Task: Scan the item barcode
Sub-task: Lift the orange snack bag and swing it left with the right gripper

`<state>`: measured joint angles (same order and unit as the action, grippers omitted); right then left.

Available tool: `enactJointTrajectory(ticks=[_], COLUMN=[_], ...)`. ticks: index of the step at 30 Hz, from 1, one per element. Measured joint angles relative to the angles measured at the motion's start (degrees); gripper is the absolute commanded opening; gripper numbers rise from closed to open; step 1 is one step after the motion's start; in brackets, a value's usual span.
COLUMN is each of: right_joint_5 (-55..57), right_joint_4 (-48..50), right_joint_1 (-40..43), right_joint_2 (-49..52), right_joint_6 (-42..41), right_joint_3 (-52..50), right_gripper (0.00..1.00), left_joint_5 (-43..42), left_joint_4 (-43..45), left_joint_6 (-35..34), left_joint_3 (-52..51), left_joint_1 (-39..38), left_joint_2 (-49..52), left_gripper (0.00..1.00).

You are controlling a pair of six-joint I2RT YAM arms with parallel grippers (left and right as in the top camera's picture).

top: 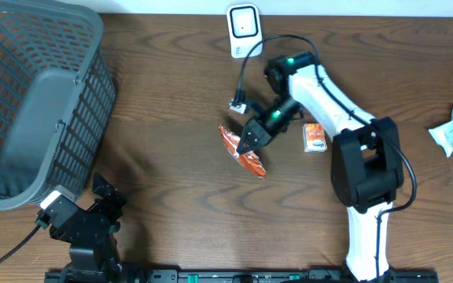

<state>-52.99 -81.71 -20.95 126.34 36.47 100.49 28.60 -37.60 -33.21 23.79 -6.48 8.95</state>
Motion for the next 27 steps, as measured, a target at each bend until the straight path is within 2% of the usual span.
enactJointTrajectory(ticks=[5, 12, 17, 22, 24, 27], right_joint_5=[-10.7, -26.1, -31.2, -32.0, -27.6, -12.5], right_joint_4=[8.5, 29.4, 42.7, 47.7, 46.8, 42.2], right_joint_1=[1.6, 2.1, 2.1, 2.2, 2.2, 2.2], right_joint_2=[0.0, 0.0, 0.0, 0.0, 0.0, 0.0], right_joint_6=[4.8, 4.5, -7.9, -20.8, -25.7, -32.4], right_joint_3=[-5.1, -15.3, -18.4, -18.5, -18.5, -18.5], right_gripper=[0.01, 0.01, 0.01, 0.01, 0.01, 0.01], left_joint_5=[0.0, 0.0, 0.0, 0.0, 0.0, 0.0], left_joint_4=[0.0, 0.0, 0.0, 0.0, 0.0, 0.0], left_joint_6=[0.0, 0.0, 0.0, 0.0, 0.0, 0.0], left_joint_3=[0.0, 0.0, 0.0, 0.0, 0.0, 0.0], left_joint_1=[0.0, 0.0, 0.0, 0.0, 0.0, 0.0], left_joint_2=[0.0, 0.0, 0.0, 0.0, 0.0, 0.0], left_gripper=[0.93, 0.93, 0.93, 0.93, 0.93, 0.93])
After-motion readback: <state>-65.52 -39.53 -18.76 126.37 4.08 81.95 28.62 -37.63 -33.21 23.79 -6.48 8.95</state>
